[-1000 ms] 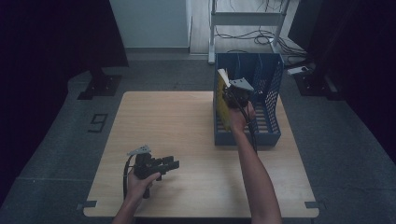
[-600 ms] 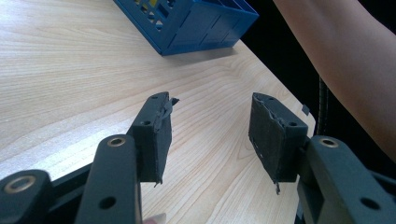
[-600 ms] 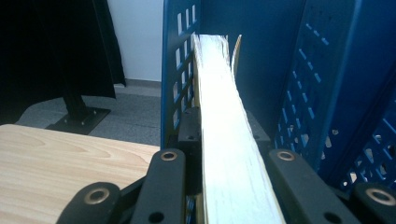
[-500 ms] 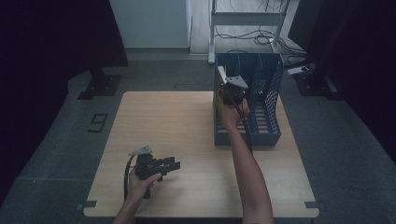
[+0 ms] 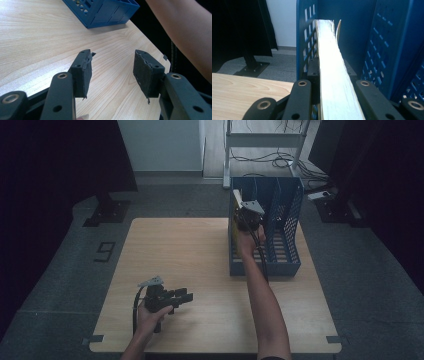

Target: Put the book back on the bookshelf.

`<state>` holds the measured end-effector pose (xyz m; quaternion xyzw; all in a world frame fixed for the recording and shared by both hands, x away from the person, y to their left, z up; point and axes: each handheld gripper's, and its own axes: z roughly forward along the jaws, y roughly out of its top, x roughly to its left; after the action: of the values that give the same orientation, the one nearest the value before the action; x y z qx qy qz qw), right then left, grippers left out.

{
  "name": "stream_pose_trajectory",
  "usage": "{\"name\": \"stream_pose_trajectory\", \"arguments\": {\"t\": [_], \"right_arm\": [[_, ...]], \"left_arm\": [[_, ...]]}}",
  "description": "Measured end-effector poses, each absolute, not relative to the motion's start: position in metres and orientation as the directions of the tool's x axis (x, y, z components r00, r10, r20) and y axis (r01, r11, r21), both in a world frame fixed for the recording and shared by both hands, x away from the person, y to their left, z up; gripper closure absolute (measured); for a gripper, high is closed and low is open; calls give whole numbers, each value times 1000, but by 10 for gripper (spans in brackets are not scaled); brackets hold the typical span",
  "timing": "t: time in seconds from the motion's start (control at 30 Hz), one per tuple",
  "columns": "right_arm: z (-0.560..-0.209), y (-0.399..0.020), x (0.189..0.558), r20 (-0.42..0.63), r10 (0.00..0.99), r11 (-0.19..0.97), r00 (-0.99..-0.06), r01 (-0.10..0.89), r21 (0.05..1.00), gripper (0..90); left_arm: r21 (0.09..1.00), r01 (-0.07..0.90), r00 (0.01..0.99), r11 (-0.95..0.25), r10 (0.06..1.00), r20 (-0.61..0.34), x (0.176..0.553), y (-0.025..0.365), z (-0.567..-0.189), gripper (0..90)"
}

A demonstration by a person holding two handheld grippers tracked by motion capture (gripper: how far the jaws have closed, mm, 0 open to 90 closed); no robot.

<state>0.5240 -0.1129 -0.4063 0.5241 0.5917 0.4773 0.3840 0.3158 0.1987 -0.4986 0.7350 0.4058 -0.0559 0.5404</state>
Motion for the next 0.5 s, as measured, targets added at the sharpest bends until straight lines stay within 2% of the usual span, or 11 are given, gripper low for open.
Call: {"name": "stream_pose_trajectory", "arguments": {"t": [0.17,0.5], "right_arm": [[-401,-111,523,44,983,2,-176,252,968,743],[-408,-112,530,47,986,-4,-158,258,966,743]], "left_arm": [[747,658,665,-92,536,-520,316,197,-499,487],[747,658,668,-92,529,-523,314,197,-498,487]]}}
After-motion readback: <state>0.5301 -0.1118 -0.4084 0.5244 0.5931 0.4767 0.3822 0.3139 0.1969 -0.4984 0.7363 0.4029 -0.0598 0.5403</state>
